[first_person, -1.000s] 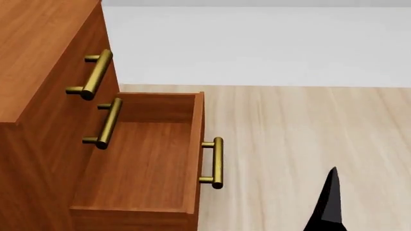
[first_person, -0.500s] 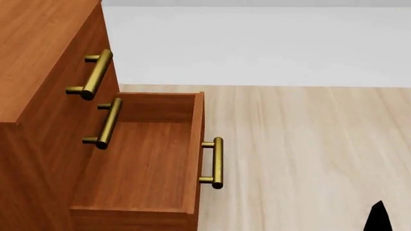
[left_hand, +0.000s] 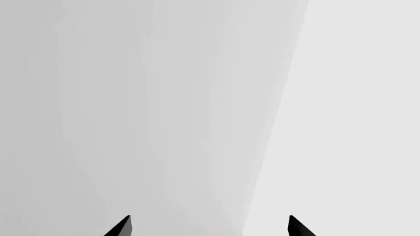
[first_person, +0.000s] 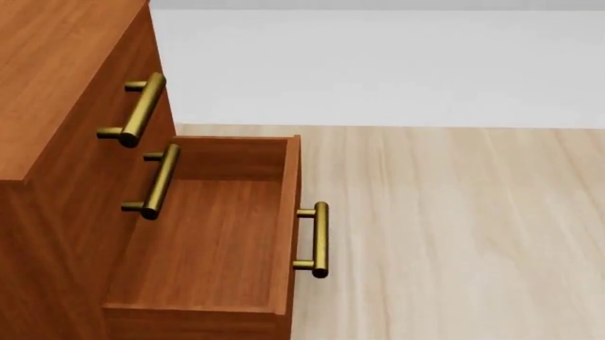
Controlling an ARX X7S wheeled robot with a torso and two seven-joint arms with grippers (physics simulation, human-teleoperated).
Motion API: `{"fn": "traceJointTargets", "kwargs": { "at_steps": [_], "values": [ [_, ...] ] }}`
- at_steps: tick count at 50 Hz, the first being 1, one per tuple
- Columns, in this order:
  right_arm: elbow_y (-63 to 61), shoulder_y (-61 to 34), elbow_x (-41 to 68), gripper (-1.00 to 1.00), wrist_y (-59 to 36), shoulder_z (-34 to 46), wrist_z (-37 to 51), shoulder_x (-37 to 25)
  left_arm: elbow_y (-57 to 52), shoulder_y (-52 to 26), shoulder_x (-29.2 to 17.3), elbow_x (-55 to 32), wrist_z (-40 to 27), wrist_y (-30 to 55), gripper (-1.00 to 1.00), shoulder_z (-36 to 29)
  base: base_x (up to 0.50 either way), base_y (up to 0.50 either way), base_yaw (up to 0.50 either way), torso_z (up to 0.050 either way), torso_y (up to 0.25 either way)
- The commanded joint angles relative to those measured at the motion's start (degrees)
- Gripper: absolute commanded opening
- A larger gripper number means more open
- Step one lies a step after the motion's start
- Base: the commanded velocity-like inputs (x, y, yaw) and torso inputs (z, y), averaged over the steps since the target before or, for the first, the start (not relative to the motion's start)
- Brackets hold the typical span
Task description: Put the wine bottle in the bottom drawer of the cabinet.
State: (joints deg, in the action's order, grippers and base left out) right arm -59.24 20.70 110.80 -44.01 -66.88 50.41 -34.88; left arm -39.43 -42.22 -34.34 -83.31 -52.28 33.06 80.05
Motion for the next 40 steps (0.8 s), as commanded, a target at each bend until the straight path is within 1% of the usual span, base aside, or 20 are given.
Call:
{"fn": "traceJointTargets", "kwargs": {
  "at_steps": [1,17,26,33,40],
  "values": [
    [1.2,-3.9,7.7,1.00,-11.3,-10.2,2.7,3.9,0.1,0.1,0.0,0.2,0.2,-0.1,1.00,-0.1,0.00,0.00,0.00,0.000,0.000],
    [4.0,-0.9,6.6,1.00,-13.7,-16.1,1.8,5.5,0.3,0.4,0.1,0.6,0.5,-0.1,1.00,-0.2,0.00,0.00,0.00,0.000,0.000],
    [6.0,-0.7,3.3,1.00,-16.4,-16.9,0.0,7.3,0.2,0.5,0.2,0.7,0.5,-0.1,1.00,-0.3,0.00,0.00,0.00,0.000,0.000],
    [6.2,0.3,3.2,1.00,-16.8,-19.1,-0.3,6.9,0.3,0.6,0.1,0.4,0.5,-0.2,1.00,-0.2,0.00,0.00,0.00,0.000,0.000],
    [6.7,-0.6,0.4,1.00,-18.3,-18.2,-0.7,7.1,0.3,0.7,0.2,0.4,0.7,-0.3,1.00,-0.1,0.00,0.00,0.00,0.000,0.000]
  ]
}}
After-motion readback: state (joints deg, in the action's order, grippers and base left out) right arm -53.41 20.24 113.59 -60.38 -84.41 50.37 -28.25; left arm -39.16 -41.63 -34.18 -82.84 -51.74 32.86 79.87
